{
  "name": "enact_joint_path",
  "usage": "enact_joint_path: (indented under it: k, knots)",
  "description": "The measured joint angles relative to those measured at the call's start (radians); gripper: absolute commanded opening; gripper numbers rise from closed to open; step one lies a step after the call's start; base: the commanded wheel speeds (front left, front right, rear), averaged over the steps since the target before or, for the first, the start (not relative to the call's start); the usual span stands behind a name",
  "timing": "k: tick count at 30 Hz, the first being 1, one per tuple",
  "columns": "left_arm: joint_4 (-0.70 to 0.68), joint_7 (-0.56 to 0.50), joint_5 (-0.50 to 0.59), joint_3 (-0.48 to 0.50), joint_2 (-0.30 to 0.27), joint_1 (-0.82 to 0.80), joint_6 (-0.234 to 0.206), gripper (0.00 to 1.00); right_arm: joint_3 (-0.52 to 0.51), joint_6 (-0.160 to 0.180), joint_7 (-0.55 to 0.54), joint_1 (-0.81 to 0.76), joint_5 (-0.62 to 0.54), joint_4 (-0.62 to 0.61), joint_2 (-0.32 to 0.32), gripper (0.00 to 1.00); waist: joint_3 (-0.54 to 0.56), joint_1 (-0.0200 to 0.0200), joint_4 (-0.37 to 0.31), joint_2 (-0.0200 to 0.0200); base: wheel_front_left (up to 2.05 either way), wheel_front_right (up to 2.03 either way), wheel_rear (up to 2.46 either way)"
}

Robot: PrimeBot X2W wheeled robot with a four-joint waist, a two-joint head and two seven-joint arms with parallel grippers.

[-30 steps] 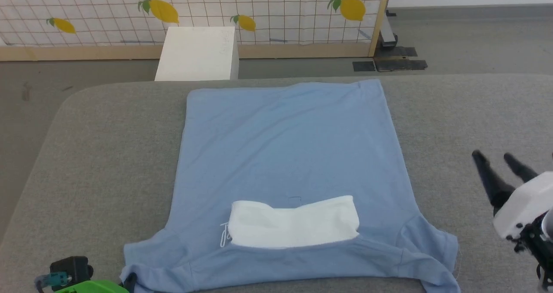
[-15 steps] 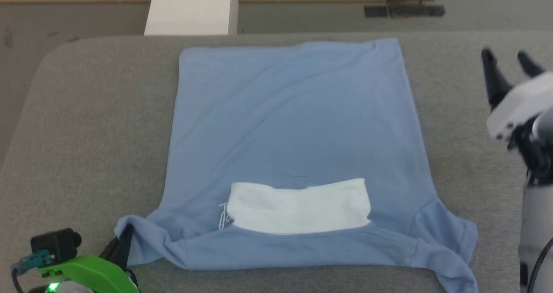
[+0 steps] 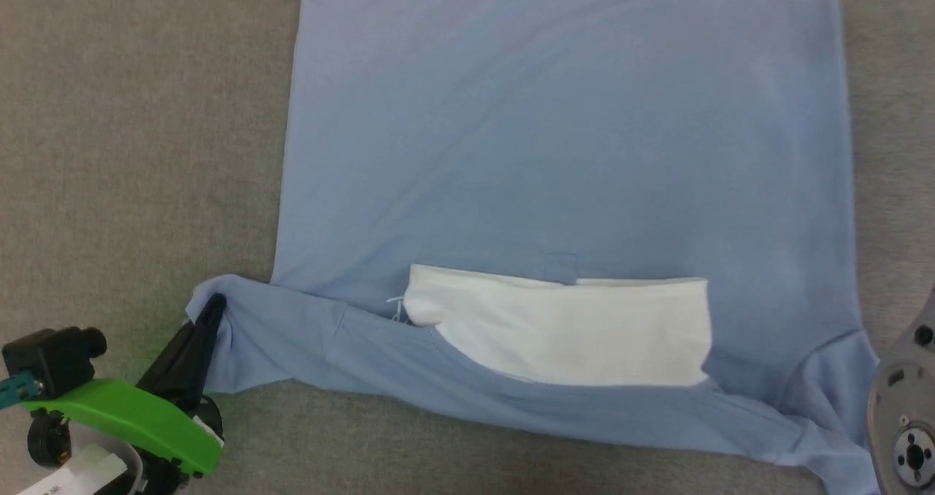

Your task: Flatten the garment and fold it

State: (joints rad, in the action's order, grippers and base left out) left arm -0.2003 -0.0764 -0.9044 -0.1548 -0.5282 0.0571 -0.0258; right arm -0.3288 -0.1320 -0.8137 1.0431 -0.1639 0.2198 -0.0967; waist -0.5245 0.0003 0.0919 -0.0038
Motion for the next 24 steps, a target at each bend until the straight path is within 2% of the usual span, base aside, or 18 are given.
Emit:
enact_joint_path:
  k: [6, 13, 19, 20, 21, 24]
  knots:
    - [-0.078, 0.012, -0.018, 0.021, -0.007, 0.002, 0.017, 0.0, 0.028, 0.0, -0.159, 0.068, -0.07, -0.008, -0.014, 1.0, -0.126, -0.0001, 0.047, 0.0, 0.0, 0.0, 0.0]
    - [-0.138, 0.026, -0.033, 0.038, -0.015, 0.003, 0.035, 0.0, 0.073, 0.0, -0.227, 0.088, -0.079, -0.017, -0.03, 1.0, -0.235, -0.0001, 0.091, 0.0, 0.0, 0.0, 0.0]
    - [-0.164, 0.035, -0.04, 0.043, -0.017, 0.002, 0.044, 0.0, 0.11, 0.0, -0.279, 0.117, -0.071, -0.045, -0.05, 1.0, -0.287, -0.0003, 0.114, 0.0, 0.0, 0.0, 0.0]
    - [-0.166, 0.036, -0.04, 0.044, -0.017, 0.002, 0.047, 0.0, 0.111, 0.0, -0.293, 0.12, -0.067, -0.051, -0.051, 0.35, -0.29, -0.0003, 0.117, 0.0, 0.0, 0.0, 0.0]
    - [-0.166, 0.036, -0.04, 0.043, -0.017, 0.002, 0.048, 0.0, 0.112, 0.0, -0.298, 0.121, -0.064, -0.057, -0.053, 0.0, -0.291, -0.0003, 0.118, 0.0, 0.0, 0.0, 0.0]
    - [-0.161, 0.035, -0.04, 0.04, -0.017, 0.0, 0.048, 0.0, 0.11, 0.0, -0.321, 0.118, -0.052, -0.065, -0.049, 0.0, -0.28, -0.0003, 0.119, 0.0, 0.0, 0.0, 0.0]
